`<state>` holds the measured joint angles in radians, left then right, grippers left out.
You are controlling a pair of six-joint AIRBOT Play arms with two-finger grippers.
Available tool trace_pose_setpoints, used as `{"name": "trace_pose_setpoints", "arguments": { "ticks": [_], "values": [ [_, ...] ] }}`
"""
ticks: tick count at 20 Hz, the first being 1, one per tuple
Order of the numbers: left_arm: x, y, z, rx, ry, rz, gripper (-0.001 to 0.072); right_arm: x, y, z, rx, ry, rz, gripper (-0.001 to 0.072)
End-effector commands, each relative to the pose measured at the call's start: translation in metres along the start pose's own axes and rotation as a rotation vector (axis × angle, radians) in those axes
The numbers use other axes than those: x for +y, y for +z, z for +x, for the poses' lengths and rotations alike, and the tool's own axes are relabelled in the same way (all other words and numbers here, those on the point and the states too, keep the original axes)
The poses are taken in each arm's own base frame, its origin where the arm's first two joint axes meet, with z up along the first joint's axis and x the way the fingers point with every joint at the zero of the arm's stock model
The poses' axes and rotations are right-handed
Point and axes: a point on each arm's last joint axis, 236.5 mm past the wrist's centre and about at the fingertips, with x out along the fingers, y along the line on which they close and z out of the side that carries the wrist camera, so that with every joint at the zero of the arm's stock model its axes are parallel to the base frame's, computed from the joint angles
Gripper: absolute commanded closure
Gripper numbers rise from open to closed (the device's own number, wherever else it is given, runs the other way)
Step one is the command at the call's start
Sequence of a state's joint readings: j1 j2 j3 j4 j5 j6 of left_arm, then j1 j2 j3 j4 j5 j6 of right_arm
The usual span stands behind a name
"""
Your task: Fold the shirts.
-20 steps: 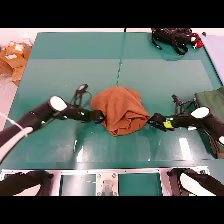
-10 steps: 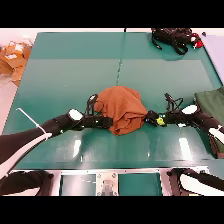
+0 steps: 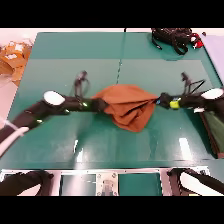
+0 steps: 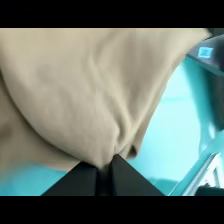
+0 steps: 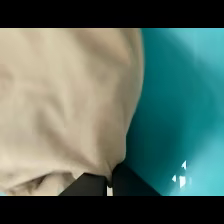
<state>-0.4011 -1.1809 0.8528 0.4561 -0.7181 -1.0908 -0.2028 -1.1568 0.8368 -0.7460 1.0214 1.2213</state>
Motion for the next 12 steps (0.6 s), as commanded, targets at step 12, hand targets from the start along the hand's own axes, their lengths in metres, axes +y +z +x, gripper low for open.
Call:
{"name": "trace_pose_setpoints", "arguments": {
  "ticks": [12],
  "values": [
    [-0.308, 0.123, -0.344, -0.696, -0.092, 0.868, 0.0684, 0.299, 0.004, -0.38, -0.864, 0.058, -0.766, 0.0697]
  ]
}}
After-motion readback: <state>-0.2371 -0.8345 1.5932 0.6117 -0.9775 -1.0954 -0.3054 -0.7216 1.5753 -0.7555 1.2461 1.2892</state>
